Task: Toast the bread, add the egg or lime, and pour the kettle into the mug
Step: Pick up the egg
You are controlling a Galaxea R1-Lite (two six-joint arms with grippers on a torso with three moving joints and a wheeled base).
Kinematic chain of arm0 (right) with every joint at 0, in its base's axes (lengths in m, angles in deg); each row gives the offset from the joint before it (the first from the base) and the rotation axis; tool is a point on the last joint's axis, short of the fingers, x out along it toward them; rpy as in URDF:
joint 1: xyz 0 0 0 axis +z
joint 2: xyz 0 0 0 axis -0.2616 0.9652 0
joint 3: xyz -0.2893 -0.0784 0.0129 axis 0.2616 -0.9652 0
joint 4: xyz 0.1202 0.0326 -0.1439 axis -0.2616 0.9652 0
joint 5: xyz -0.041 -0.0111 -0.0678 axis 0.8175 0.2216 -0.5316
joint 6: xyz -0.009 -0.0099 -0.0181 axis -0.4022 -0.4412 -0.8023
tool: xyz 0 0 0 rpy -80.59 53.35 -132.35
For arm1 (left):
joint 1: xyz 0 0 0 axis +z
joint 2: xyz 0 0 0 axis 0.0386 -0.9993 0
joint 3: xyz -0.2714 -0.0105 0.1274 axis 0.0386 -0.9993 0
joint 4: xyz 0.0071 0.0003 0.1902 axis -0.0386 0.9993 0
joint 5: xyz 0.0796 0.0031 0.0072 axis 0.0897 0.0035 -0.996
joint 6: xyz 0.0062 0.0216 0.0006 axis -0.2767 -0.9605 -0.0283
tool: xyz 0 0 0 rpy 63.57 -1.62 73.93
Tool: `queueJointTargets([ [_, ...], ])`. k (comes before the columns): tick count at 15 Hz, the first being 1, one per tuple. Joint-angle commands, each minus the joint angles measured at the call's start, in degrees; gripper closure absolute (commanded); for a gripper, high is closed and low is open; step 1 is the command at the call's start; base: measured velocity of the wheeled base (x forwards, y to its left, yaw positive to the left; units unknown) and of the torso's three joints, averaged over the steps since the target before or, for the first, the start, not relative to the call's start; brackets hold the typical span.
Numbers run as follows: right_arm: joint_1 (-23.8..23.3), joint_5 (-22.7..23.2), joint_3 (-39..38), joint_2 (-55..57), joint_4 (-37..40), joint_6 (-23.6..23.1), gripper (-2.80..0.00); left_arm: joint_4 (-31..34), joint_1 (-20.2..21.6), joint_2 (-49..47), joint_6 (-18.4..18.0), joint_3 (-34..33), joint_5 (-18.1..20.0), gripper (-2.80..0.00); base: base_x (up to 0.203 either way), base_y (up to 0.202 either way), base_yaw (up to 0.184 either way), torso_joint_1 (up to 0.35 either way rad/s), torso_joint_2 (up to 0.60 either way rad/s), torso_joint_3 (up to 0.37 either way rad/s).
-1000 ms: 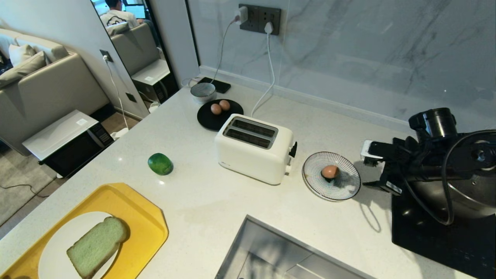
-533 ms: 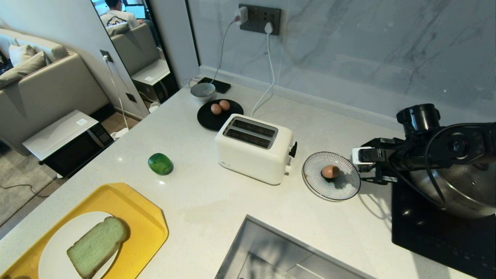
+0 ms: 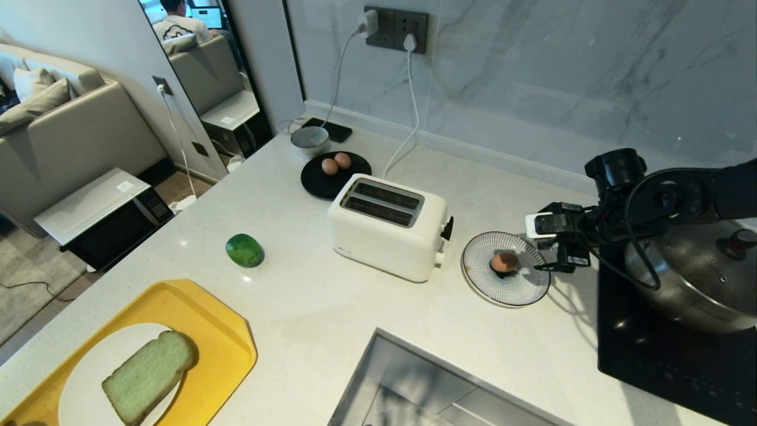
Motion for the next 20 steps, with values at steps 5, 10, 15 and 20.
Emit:
queueJointTargets([
  [5, 0.3, 3.7, 18.3, 7.3, 25.2, -0.6, -2.80, 0.0, 0.0, 0.0, 0.0, 0.0, 0.0, 0.00, 0.000, 0.000, 0.000, 0.000, 0.00, 0.000],
  [10, 1.8, 1.9, 21.9, 11.0, 25.8, -0.9, -2.80, 0.0, 0.0, 0.0, 0.0, 0.0, 0.0, 0.00, 0.000, 0.000, 0.000, 0.000, 0.00, 0.000],
  [15, 2.4, 0.1, 23.4, 13.7, 23.6, -0.9, -2.80, 0.0, 0.0, 0.0, 0.0, 0.0, -0.1, 0.00, 0.000, 0.000, 0.000, 0.000, 0.00, 0.000],
  [20, 2.7, 0.3, 23.4, 14.4, 22.1, -0.8, -2.80, 0.0, 0.0, 0.0, 0.0, 0.0, -0.1, 0.00, 0.000, 0.000, 0.000, 0.000, 0.00, 0.000],
])
